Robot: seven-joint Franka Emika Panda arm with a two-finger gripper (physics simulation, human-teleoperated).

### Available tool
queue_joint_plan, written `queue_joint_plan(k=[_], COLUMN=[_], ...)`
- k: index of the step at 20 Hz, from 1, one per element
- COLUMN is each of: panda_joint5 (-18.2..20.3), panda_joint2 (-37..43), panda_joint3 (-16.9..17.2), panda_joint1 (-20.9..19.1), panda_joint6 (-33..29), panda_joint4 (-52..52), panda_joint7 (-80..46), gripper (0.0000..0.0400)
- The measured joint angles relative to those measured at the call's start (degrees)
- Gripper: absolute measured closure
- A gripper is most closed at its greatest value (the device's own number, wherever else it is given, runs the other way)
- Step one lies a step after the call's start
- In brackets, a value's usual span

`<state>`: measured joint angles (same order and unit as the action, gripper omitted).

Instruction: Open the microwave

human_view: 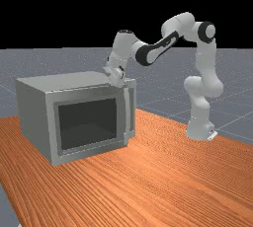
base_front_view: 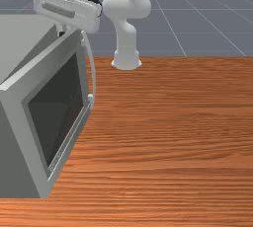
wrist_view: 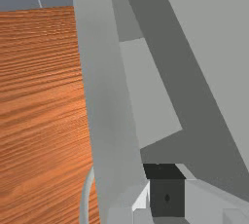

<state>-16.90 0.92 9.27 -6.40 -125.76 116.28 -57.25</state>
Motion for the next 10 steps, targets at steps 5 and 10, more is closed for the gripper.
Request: queue_joint_plan(k=[5,10], panda_joint5=[-2.34,-4.8], panda_joint2=[-2.71,-8.35], panda_joint3=[-8.02,-14.04], panda_joint1=[0.23,2.65], panda_joint6=[1.79,1.85], panda_joint4=[-2.96,-9.6], panda_joint7=[-7.49,-13.84], gripper=[0.04,0.04])
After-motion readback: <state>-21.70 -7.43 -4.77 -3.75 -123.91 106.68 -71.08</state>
